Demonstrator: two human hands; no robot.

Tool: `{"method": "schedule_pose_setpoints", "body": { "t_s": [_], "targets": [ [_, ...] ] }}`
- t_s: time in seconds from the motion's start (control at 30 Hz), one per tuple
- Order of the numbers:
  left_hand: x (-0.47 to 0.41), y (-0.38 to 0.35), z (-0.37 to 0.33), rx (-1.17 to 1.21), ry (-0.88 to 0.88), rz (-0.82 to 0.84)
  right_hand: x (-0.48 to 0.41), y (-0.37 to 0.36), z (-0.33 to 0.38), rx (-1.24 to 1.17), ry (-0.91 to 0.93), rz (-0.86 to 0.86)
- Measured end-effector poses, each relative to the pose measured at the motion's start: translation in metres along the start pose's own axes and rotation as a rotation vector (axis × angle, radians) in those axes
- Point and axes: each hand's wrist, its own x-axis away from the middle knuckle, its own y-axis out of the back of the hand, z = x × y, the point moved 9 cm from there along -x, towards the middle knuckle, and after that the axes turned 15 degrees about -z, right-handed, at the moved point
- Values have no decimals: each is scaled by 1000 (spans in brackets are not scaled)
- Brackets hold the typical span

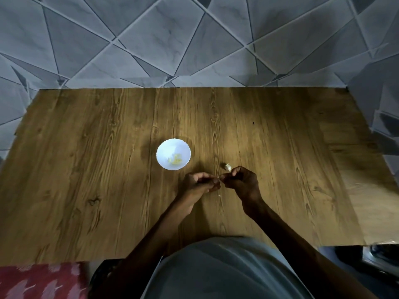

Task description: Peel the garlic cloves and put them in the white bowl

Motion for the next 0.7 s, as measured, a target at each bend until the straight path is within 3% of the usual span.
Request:
{"method": "schedule_pose_setpoints", "body": {
  "t_s": [0.1, 0.23, 0.3, 0.53, 0.7],
  "targets": [
    [0, -3, 4, 66, 59, 24, 2, -2, -5, -89, -117, 19],
    [-2, -2, 6, 92, 51, 64, 5, -8, -28, -268, -471, 14],
    [-3, -1, 4, 81, 20, 66, 8, -11, -34, -338, -559, 31],
    [-4, 5, -6, -178, -163, -24, 2, -6, -10, 139, -32, 121],
    [-7, 5, -5, -242, -184, -57, -1, -6, -5, 172, -8, 96]
  ]
}}
